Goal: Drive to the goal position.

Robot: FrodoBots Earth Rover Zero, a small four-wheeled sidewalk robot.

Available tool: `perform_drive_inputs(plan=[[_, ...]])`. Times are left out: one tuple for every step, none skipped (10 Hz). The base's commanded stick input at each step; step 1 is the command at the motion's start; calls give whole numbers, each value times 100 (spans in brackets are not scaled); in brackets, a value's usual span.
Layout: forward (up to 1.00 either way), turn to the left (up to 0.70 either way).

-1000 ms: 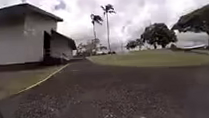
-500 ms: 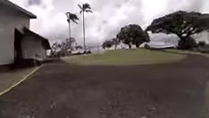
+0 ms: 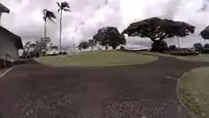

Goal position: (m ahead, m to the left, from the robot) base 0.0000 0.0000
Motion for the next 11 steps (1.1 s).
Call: perform_drive_inputs(plan=[[0, -70], [0, -70], [0, -70], [0, -70], [0, -70], [0, -70], [0, -70], [0, -70], [0, -70], [0, -70], [0, -70]])
